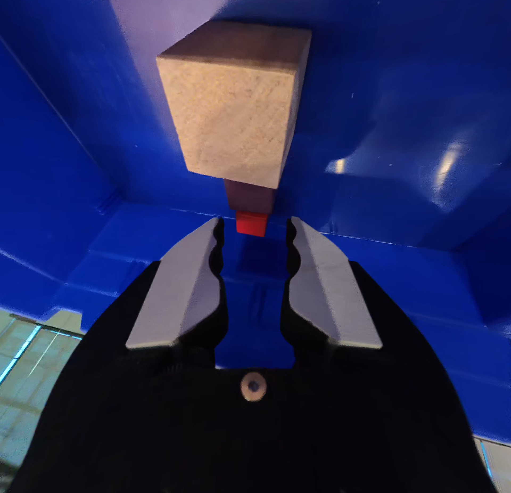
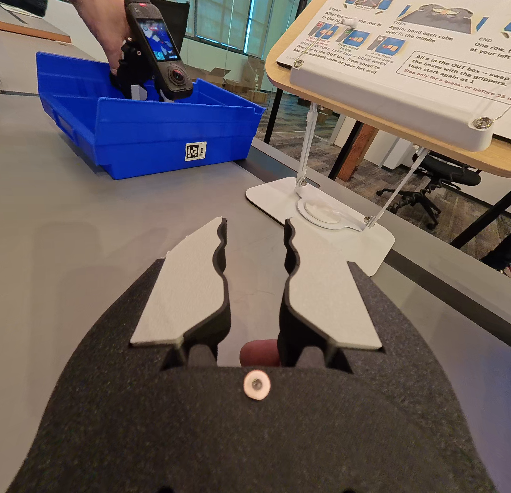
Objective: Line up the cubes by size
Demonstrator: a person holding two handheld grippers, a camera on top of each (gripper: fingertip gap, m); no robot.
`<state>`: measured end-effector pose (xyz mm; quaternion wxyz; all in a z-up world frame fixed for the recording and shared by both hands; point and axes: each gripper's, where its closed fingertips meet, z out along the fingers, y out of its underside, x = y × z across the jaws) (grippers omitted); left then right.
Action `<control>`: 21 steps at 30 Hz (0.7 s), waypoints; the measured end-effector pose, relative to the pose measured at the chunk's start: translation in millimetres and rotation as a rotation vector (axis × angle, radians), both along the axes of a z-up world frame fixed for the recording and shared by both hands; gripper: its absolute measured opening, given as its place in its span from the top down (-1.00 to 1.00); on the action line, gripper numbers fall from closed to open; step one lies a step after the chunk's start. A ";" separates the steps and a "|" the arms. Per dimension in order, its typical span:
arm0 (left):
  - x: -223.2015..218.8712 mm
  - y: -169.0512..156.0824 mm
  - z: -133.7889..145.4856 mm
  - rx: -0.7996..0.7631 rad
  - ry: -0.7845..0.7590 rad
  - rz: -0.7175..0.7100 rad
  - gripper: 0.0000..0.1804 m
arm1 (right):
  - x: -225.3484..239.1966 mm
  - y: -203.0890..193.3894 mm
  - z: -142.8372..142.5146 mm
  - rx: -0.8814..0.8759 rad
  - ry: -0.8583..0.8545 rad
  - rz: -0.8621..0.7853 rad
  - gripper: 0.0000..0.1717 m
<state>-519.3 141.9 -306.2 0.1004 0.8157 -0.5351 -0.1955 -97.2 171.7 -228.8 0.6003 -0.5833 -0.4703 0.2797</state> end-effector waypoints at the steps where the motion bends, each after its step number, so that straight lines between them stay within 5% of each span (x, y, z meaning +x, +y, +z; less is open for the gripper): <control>1: -1.3 0.2 -0.6 -0.006 0.006 0.002 0.54 | 0.0 -0.1 0.0 0.000 0.000 0.000 0.55; 12: -5.8 1.3 -4.2 -0.039 0.032 0.036 0.76 | -0.1 -0.2 0.2 0.000 0.000 0.000 0.55; 21: 25.6 17.6 92.8 0.411 -0.169 0.061 0.77 | 0.9 -5.1 8.3 0.020 0.055 0.028 0.51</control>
